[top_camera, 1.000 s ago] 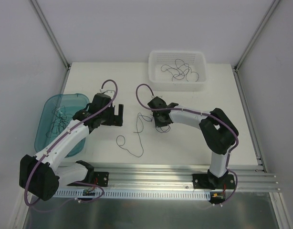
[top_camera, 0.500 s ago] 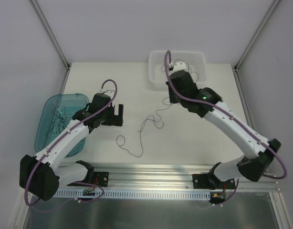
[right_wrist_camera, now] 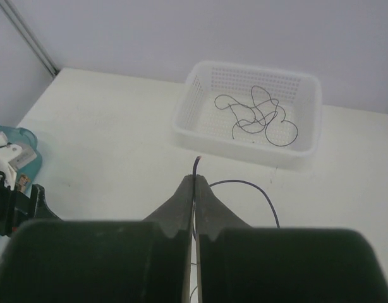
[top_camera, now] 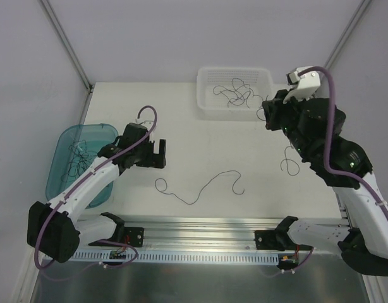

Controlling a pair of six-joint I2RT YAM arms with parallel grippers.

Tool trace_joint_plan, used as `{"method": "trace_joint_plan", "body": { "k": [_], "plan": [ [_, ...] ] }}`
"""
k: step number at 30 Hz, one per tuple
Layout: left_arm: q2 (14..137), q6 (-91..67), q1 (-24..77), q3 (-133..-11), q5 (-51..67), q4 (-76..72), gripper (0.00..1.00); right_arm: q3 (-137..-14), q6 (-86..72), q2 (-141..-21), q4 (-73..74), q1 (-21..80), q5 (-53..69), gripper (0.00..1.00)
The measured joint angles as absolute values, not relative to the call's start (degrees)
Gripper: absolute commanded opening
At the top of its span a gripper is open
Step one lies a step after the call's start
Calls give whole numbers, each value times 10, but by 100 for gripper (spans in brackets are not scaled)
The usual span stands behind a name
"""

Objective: Untangle the cables

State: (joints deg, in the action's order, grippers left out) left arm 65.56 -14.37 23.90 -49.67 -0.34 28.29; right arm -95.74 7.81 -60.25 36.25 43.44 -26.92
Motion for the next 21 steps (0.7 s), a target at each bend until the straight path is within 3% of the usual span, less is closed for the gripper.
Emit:
{"method": "trace_joint_plan", "body": {
  "k": [11, 21],
  "plan": [
    [672, -141, 239, -497, 56, 277, 99, -917, 100, -688, 323, 358, -206, 1],
    [679, -141, 239, -497, 56, 277, 99, -1092, 143, -831, 201, 310, -103, 1]
  ]
}}
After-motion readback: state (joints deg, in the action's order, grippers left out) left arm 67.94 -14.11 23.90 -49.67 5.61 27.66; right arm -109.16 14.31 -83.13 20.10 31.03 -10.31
